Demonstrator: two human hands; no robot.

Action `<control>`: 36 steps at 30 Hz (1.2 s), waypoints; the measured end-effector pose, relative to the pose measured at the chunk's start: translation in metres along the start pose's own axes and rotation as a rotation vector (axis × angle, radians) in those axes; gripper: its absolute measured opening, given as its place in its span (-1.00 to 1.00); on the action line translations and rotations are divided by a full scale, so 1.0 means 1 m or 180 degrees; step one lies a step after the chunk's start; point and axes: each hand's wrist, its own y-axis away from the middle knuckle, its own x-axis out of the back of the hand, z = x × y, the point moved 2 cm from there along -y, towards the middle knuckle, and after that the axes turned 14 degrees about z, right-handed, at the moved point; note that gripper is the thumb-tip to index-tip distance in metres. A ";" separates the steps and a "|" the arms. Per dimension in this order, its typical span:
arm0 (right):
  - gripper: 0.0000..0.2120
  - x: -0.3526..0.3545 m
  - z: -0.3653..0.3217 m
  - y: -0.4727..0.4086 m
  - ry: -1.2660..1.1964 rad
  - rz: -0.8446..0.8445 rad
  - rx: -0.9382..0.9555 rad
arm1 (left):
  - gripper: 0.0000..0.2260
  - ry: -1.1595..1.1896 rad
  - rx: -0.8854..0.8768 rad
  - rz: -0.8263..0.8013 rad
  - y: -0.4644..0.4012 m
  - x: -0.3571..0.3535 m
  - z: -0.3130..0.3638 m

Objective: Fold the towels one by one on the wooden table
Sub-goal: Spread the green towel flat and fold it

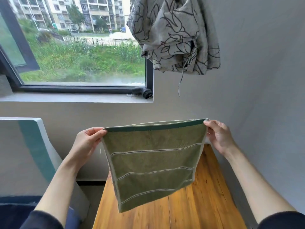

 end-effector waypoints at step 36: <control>-0.85 -0.025 0.017 -0.043 0.2902 -0.0314 0.0999 | -0.83 -0.2258 -0.1236 -0.0027 -0.051 -0.018 -0.024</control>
